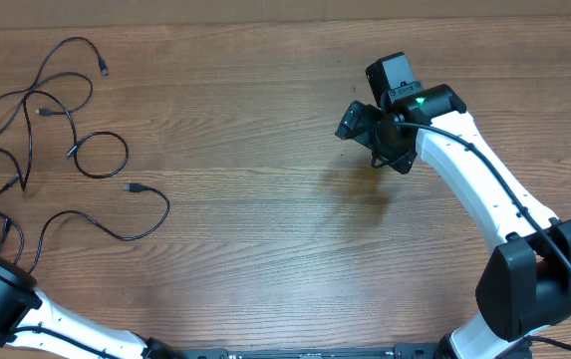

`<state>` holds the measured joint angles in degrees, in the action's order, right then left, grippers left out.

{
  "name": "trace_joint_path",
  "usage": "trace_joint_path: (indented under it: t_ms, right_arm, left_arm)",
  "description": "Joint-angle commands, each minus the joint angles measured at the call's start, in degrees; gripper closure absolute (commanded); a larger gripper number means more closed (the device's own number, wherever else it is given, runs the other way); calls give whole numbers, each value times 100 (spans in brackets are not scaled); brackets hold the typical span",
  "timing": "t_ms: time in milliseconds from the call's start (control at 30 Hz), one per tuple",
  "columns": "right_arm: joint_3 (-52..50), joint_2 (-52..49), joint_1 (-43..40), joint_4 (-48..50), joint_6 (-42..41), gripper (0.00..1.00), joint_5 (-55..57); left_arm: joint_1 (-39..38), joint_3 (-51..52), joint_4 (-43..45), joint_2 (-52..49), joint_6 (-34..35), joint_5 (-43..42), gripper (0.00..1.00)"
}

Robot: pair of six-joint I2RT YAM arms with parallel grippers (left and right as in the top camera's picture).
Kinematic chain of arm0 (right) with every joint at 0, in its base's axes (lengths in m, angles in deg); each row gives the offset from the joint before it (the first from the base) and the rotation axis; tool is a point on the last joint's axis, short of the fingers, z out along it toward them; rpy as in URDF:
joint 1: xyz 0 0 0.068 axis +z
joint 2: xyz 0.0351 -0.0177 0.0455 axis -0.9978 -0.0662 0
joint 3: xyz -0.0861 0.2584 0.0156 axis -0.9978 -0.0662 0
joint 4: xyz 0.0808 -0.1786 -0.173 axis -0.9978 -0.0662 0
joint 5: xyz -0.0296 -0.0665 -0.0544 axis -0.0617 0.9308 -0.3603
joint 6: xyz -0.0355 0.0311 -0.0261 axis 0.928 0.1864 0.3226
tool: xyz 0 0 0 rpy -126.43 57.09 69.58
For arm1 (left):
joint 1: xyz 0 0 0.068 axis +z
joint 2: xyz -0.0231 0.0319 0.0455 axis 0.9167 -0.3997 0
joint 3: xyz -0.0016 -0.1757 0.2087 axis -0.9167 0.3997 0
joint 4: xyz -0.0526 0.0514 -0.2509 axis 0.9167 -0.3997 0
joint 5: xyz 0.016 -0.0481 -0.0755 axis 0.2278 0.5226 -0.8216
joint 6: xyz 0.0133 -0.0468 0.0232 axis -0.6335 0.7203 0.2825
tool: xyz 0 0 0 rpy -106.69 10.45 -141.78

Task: Untangle cables

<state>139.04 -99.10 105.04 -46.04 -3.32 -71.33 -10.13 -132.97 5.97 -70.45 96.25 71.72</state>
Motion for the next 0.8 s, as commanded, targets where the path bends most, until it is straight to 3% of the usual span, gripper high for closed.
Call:
trace_joint_path:
  t_ms: [0, 67, 133, 433, 500, 700, 767]
  right_arm:
    - [7, 13, -15, 15, 26, 0, -9]
    - [7, 13, -15, 15, 26, 0, -11]
    - [7, 13, -15, 15, 24, 0, -9]
    - [7, 13, -15, 31, 24, 0, -9]
    - [7, 13, -15, 33, 24, 0, -11]
    - [7, 13, -15, 33, 24, 0, -11]
    - [7, 13, -15, 42, 24, 0, -11]
  left_arm:
    - [195, -74, -57, -76, -4, 120, 59]
    - [302, -74, -81, -76, -4, 120, 72]
    - [426, -59, -92, -76, -2, 116, 76]
    - [612, 76, 149, -76, 79, -269, 71]
    - [601, 76, 205, -76, 76, -269, 63]
    - [612, 76, 232, -76, 35, -264, 59]
    - [619, 74, 184, -59, 37, -269, 50]
